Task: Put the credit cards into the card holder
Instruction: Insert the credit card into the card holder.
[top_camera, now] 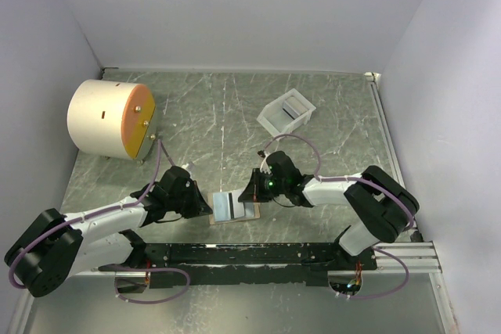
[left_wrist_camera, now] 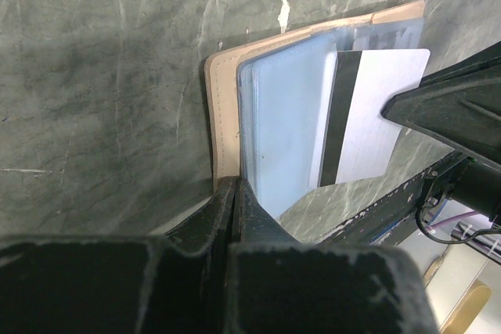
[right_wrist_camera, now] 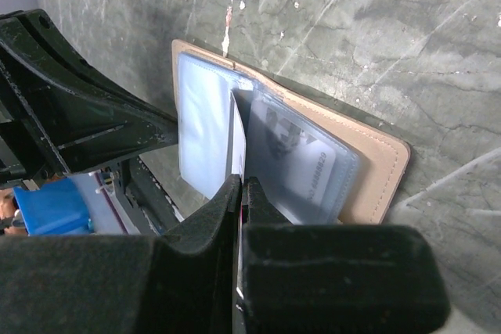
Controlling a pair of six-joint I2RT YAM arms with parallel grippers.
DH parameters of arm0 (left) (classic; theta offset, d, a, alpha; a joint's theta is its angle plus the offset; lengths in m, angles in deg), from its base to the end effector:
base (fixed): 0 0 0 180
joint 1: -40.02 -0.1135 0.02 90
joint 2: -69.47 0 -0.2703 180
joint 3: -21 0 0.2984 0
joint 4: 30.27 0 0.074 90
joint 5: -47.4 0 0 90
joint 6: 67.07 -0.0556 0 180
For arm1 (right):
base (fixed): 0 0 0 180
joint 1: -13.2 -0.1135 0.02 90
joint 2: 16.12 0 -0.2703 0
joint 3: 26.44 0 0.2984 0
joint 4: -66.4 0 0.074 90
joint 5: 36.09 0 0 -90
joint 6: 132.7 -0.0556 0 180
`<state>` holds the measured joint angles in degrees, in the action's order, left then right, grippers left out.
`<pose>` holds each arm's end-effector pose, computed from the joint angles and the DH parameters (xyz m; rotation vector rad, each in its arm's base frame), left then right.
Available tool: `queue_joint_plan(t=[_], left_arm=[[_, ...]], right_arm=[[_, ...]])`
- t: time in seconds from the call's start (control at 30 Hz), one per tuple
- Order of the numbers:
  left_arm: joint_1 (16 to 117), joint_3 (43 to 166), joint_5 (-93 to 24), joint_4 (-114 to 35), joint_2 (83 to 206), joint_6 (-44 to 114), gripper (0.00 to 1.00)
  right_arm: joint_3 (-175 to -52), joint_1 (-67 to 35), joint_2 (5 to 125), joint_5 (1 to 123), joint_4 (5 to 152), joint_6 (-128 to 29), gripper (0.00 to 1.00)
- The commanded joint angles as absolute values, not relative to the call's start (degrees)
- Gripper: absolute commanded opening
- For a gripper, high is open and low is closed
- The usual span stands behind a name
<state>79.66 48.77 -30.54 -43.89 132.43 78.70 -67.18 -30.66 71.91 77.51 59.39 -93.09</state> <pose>0.1663 -0.1528 0.0857 -0.2682 2.6442 -0.9270 0.2070 0.2298 0.0836 -0.1016 2.5702 1.2332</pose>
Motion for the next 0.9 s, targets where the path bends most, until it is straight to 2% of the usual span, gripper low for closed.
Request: queue_joint_plan(t=[0.0, 0.53, 0.6, 0.8, 0.87], left_arm=[[80.0, 48.3, -30.8, -42.5, 132.8, 78.2, 0.08], [80.0, 48.2, -30.4, -42.1, 132.9, 78.6, 0.09], [80.0, 48.3, -30.3, -42.1, 132.9, 78.7, 0.09], [80.0, 48.0, -30.4, -42.2, 132.7, 78.7, 0.09], [80.0, 48.0, -30.4, -42.2, 132.7, 78.7, 0.09]], right_arm=[[-65.6, -31.3, 72.4, 76.4, 59.6, -92.7, 0.0], [-65.7, -32.7, 74.3, 75.3, 56.9, -95.2, 0.02], [-65.9, -32.8, 73.9, 74.5, 57.9, -94.9, 0.05], [-70.1, -32.9, 70.6, 68.4, 70.1, -90.7, 0.3], [-71.4, -32.9, 69.5, 66.8, 73.3, -89.6, 0.33]])
